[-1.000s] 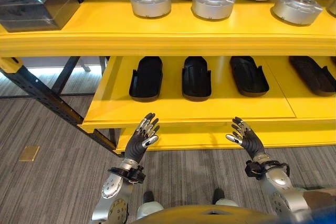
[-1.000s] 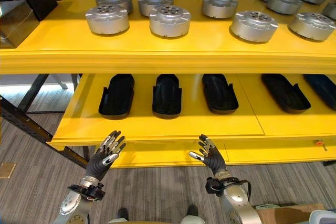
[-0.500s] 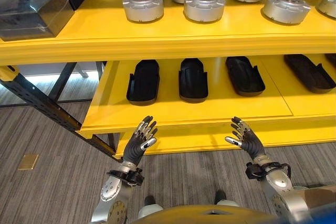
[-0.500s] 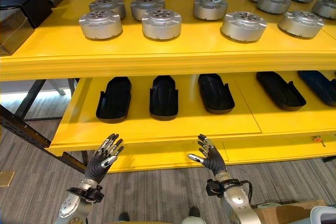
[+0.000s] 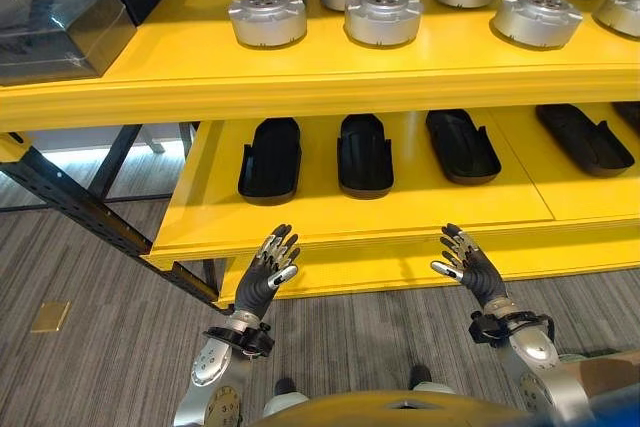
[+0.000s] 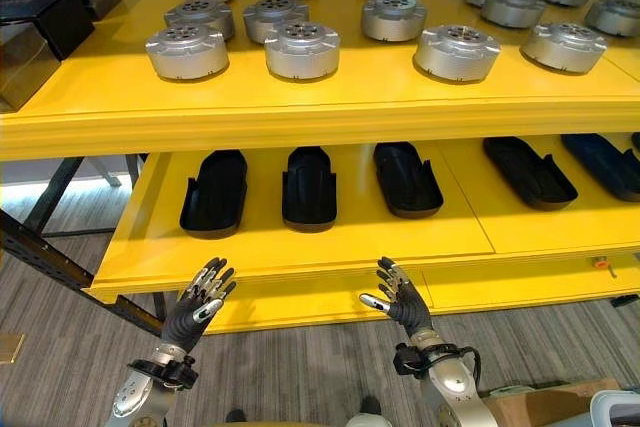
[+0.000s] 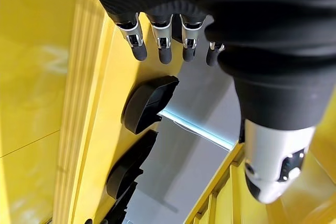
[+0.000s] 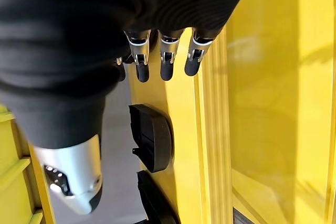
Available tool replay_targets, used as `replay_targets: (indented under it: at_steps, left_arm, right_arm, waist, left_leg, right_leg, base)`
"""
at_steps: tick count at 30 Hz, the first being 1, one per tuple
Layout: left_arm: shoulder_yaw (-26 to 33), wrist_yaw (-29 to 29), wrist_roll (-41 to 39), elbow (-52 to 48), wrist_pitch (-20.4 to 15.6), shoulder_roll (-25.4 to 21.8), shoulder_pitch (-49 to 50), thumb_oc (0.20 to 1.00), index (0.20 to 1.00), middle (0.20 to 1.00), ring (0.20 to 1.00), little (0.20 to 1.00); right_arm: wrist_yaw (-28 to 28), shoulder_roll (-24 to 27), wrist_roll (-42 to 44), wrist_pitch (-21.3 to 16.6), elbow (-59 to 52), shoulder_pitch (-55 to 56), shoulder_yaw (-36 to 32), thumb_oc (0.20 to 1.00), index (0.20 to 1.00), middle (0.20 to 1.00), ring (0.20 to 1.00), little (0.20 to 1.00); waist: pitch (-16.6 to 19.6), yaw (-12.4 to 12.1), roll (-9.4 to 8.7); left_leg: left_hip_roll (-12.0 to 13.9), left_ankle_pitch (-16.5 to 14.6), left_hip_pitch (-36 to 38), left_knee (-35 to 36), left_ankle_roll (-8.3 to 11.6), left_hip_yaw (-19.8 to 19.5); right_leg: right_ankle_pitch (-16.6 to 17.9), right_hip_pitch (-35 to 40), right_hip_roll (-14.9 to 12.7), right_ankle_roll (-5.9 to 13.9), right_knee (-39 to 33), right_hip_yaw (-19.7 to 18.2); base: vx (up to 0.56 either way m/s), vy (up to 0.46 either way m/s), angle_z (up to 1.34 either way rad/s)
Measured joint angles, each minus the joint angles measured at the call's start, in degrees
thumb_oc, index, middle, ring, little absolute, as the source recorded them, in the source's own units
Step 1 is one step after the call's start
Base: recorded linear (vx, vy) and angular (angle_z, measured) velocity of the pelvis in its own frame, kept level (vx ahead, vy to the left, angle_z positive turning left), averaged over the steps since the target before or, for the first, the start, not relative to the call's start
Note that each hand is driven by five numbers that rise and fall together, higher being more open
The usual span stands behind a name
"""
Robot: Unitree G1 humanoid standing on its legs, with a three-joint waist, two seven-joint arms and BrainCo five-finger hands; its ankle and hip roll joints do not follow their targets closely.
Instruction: Move parts from the plastic box to the shelf.
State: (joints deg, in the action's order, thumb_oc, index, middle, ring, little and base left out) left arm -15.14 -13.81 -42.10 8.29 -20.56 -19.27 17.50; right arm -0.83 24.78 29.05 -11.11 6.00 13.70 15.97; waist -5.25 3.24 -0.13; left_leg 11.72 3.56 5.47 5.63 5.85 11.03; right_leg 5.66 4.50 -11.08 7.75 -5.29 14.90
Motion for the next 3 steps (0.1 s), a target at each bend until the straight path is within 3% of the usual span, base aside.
replay_targets:
  at_steps: [3]
  left_arm:
    - [0.0, 0.11, 0.03, -0.13, 0.0, -0.02, 0.0, 1.0, 1.0, 1.0, 1.0, 1.0]
  right_arm:
    - [0.03, 0.0, 0.0, 0.0, 0.0, 0.0, 0.0, 1.0, 1.0, 1.0, 1.0, 1.0]
  waist:
    - [0.3, 0.12, 0.19]
  left_leg:
    - [0.0, 0.0, 0.02, 0.0, 0.0, 0.01]
  right_leg:
    - [-0.19, 0.02, -0.03, 0.29, -0.01, -0.01]
  base:
    - [0.0, 0.0, 0.0]
